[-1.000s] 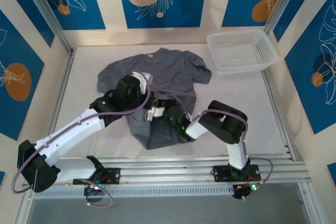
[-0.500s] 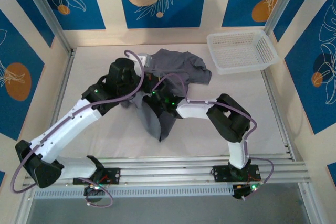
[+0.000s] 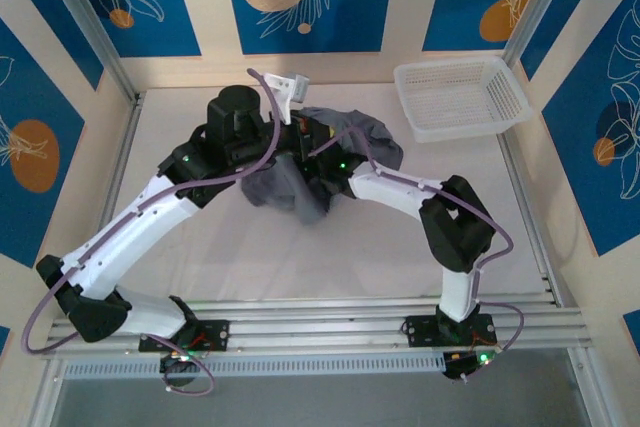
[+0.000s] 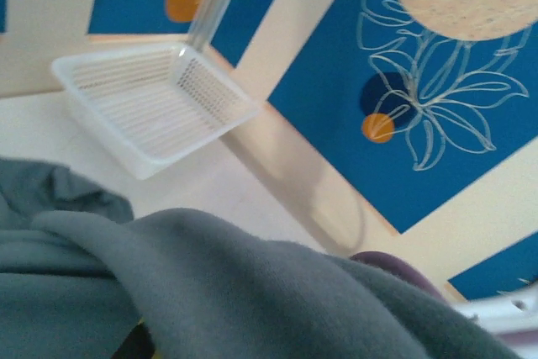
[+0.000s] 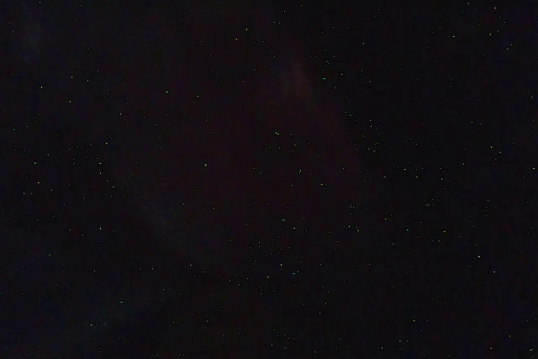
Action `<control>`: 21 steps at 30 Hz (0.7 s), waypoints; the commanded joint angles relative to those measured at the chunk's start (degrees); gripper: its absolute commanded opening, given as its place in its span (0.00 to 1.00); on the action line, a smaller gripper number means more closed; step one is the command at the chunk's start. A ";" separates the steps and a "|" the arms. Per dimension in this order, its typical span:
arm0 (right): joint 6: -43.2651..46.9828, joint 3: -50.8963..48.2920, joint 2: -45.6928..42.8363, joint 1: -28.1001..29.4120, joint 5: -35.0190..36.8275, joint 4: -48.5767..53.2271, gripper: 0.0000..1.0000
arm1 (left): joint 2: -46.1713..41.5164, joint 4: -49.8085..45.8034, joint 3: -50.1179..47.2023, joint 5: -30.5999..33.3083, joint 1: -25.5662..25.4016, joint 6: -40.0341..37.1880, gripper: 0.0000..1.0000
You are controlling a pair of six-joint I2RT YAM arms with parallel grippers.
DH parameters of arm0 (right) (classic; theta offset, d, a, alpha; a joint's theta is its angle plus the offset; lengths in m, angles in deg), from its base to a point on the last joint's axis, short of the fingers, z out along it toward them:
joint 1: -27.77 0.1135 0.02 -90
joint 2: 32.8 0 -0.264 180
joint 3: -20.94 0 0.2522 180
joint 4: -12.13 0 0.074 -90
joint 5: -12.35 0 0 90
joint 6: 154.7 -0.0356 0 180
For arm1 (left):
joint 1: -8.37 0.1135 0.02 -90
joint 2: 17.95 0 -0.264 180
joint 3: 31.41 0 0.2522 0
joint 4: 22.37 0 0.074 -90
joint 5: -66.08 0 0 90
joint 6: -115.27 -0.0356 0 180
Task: Fold the inside-out t-shirt
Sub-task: Turn the T-shirt inside out at the center of the table.
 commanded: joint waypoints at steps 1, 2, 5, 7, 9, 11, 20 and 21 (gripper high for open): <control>-6.16 2.43 7.41 -0.81 -6.25 6.50 0.00 | -1.94 4.19 4.99 -8.95 -6.77 -2.52 0.00; -7.29 3.54 8.77 -0.90 -7.93 7.06 0.00 | -1.67 3.87 5.90 -9.23 -8.29 -3.19 0.00; -8.94 7.26 10.70 -0.99 -11.00 9.83 0.00 | -1.19 3.04 7.60 -10.26 -12.15 -4.61 0.00; -8.64 8.55 9.54 -0.85 -12.63 10.76 0.00 | -2.28 3.08 7.04 -8.96 -13.92 -6.25 0.00; -8.20 9.50 6.84 -0.60 -14.28 11.37 0.00 | -3.87 2.33 6.00 -7.25 -15.04 -9.21 0.00; -7.21 9.81 4.05 -0.17 -15.32 10.65 0.00 | -5.30 2.74 4.52 -7.11 -15.42 -11.55 0.00; -2.69 20.90 11.80 0.41 -20.03 21.15 0.00 | -3.55 2.86 9.85 -11.23 -23.61 -21.77 0.00; -0.75 26.13 14.55 1.49 -20.89 27.41 0.00 | -2.43 1.31 11.40 -10.05 -24.64 -23.22 0.00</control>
